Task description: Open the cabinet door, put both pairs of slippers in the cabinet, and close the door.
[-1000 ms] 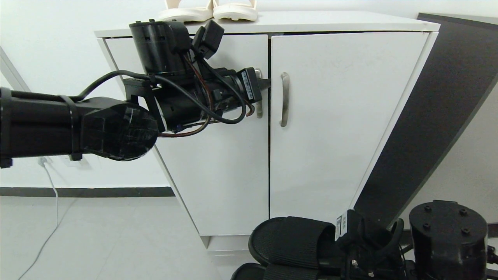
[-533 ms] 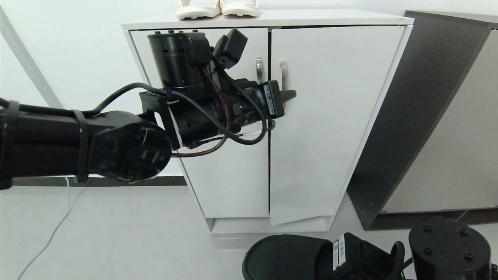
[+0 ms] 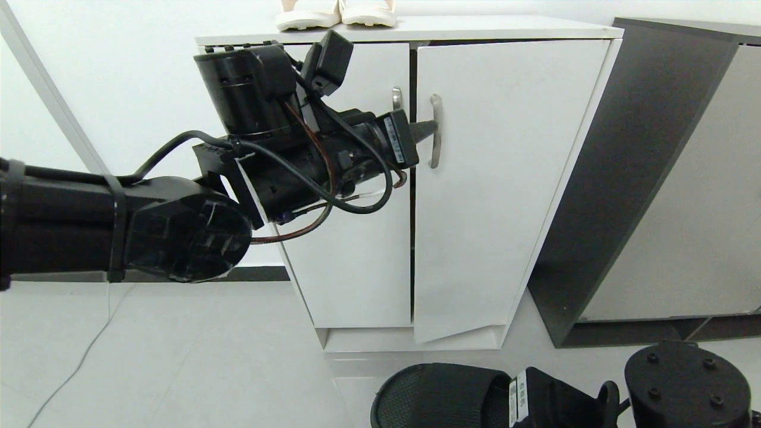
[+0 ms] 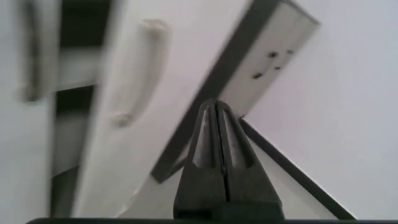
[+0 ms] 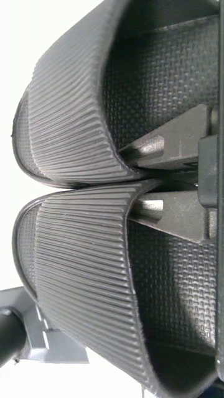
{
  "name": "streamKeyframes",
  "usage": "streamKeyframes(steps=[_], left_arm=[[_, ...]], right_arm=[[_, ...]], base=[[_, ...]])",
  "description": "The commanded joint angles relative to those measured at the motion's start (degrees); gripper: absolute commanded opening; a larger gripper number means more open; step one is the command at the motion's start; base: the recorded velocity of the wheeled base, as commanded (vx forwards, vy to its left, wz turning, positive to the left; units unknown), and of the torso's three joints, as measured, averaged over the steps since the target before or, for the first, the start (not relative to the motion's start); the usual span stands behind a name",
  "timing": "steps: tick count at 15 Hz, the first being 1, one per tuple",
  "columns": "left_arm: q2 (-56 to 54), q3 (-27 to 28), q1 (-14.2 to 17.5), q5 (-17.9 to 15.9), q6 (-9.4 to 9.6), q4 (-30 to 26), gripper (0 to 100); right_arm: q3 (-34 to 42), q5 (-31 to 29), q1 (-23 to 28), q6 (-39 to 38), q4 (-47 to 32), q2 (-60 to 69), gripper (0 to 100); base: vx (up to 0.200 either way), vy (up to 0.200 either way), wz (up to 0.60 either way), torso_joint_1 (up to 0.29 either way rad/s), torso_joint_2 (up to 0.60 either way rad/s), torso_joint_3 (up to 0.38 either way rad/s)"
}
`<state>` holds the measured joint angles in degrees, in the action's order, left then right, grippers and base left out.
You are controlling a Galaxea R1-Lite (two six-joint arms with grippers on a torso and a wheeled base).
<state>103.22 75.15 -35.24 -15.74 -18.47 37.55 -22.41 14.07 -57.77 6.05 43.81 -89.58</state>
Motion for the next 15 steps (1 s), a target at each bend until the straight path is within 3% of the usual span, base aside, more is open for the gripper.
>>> streamKeyframes(steps=[1,2,3,6,9,13,14,15], left_arm=[[2.1,1.9,2.4,-0.7,-0.16,-0.4,0],[2.7,2.7,2.5,-1.2,-0.25,-0.5,0],[3.7,4.1,2.5,-2.3,-0.43,-0.8,100],[7.7,11.2,5.4,-2.5,-1.13,-4.5,100],[7.6,11.2,6.6,-2.5,-1.22,-4.3,100],[4.4,8.9,6.7,-2.3,-3.24,-4.1,100],[3.7,7.8,6.6,-2.3,-3.24,-4.1,0],[3.7,7.6,6.7,-2.3,-3.24,-4.1,0]], right_arm=[[0.0,0.0,0.0,0.0,0.0,-0.2,0],[0.0,0.0,0.1,0.0,0.0,-0.2,0],[0.0,0.0,0.1,0.0,0.0,-0.2,0],[0.0,0.0,0.1,0.0,0.0,-0.2,0],[0.0,-0.1,0.1,0.0,0.0,-0.5,0],[0.1,-0.1,0.1,0.1,0.0,-0.7,0],[0.1,-0.1,0.1,0.1,0.0,-0.7,0],[0.1,-0.1,0.1,0.1,0.0,-0.7,0]], base=[[0.0,0.0,0.0,0.0,0.0,0.0],[0.0,0.0,0.0,0.0,0.0,0.0],[0.0,0.0,0.0,0.0,0.0,0.0],[0.0,0.0,0.0,0.0,0.0,0.0],[0.0,0.0,0.0,0.0,0.0,0.0],[0.0,0.0,0.0,0.0,0.0,0.0],[0.0,0.0,0.0,0.0,0.0,0.0],[0.0,0.0,0.0,0.0,0.0,0.0]])
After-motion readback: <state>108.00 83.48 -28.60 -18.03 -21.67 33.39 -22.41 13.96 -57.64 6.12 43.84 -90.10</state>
